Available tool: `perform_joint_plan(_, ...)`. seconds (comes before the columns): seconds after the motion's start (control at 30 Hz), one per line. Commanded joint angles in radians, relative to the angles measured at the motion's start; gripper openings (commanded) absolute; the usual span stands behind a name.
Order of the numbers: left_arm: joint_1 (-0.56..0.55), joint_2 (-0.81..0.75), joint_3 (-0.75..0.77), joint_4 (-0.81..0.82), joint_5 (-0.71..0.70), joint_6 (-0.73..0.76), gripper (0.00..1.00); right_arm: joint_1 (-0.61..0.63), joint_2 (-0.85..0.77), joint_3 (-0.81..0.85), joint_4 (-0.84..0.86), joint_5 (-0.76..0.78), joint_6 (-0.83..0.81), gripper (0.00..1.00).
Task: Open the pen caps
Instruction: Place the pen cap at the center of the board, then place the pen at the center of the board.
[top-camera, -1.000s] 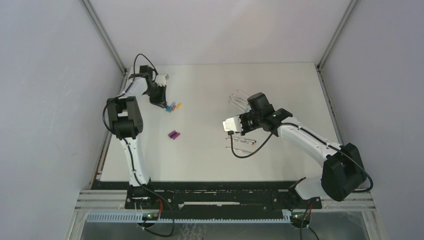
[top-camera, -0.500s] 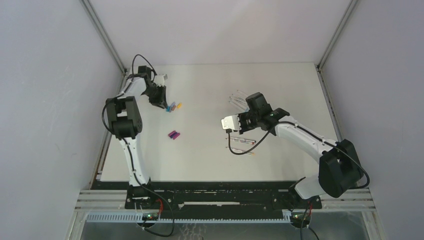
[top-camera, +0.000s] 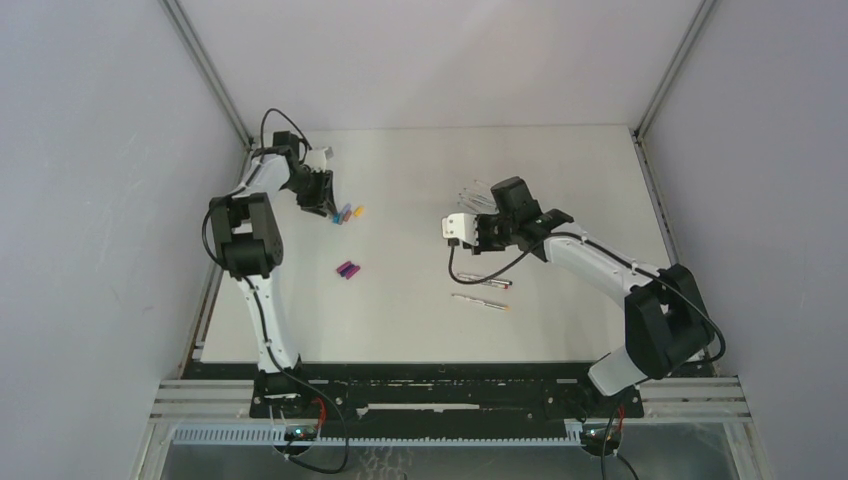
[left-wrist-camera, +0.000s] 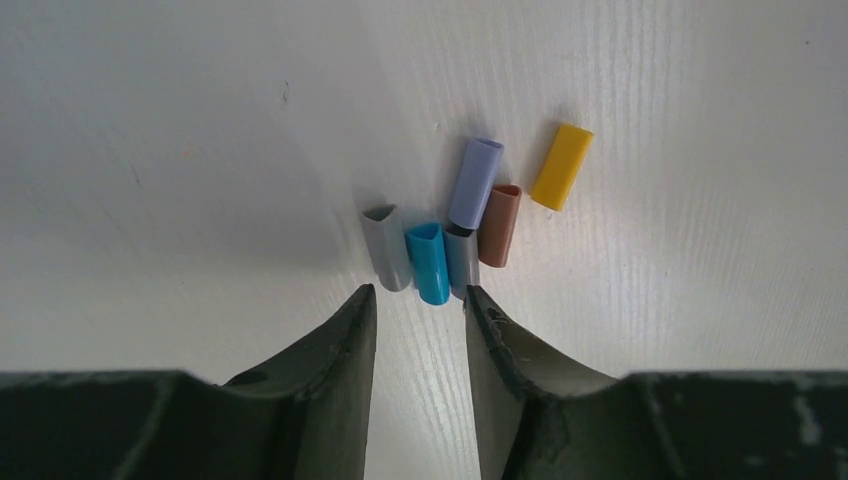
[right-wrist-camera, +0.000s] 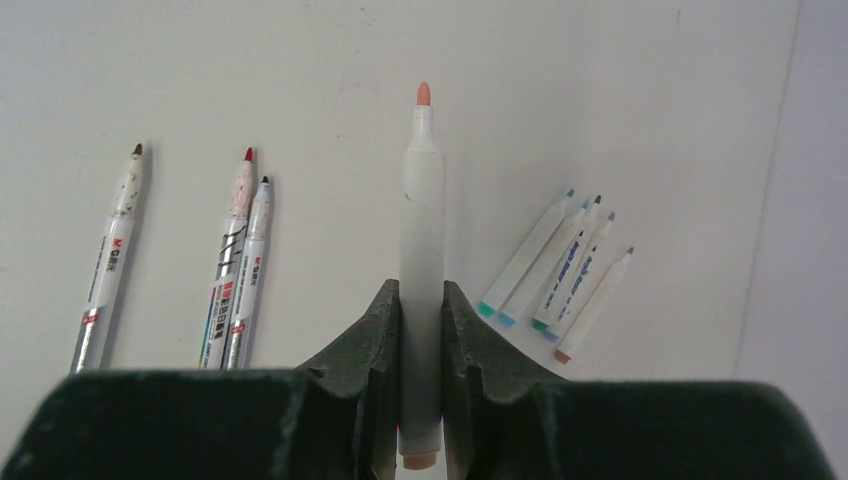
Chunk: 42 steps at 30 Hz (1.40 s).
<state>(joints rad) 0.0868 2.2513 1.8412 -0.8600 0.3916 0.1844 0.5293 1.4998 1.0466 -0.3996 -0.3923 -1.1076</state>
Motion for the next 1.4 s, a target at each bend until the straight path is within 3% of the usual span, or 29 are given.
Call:
perform_joint_plan(0.0,0.005,-0.129,0.0,-0.002,0.038,-0.008,0.44,-0.031,0.051,0.079,0.056,-0.03,0.148,0.02)
perform_joint_plan(0.2,0.006,-0.273,-0.094,0.036,0.03,0.011,0.61,-0.055,0.148,0.147,0.065,0.006,0.291,0.03)
perform_joint_plan(0.47,0.005,-0.549,-0.33,0.104,0.005,0.046,0.79,-0.057,0.299,0.247,0.07,0.122,0.468,0.06)
perform_joint_plan(0.57,0.007,-0.679,-0.438,0.134,0.007,0.051,0.98,-0.055,0.342,0.262,0.097,0.184,0.523,0.07)
perform_joint_plan(0.6,0.007,-0.715,-0.473,0.14,0.007,0.053,1.0,-0.054,0.355,0.265,0.109,0.207,0.533,0.07)
perform_joint_plan(1.07,0.009,-1.178,-0.822,0.182,-0.014,0.101,1.0,-0.031,0.493,0.33,0.166,0.388,0.567,0.1)
perform_joint_plan(1.37,0.009,-1.26,-0.885,0.222,-0.01,0.109,1.0,-0.013,0.555,0.378,0.15,0.471,0.54,0.12)
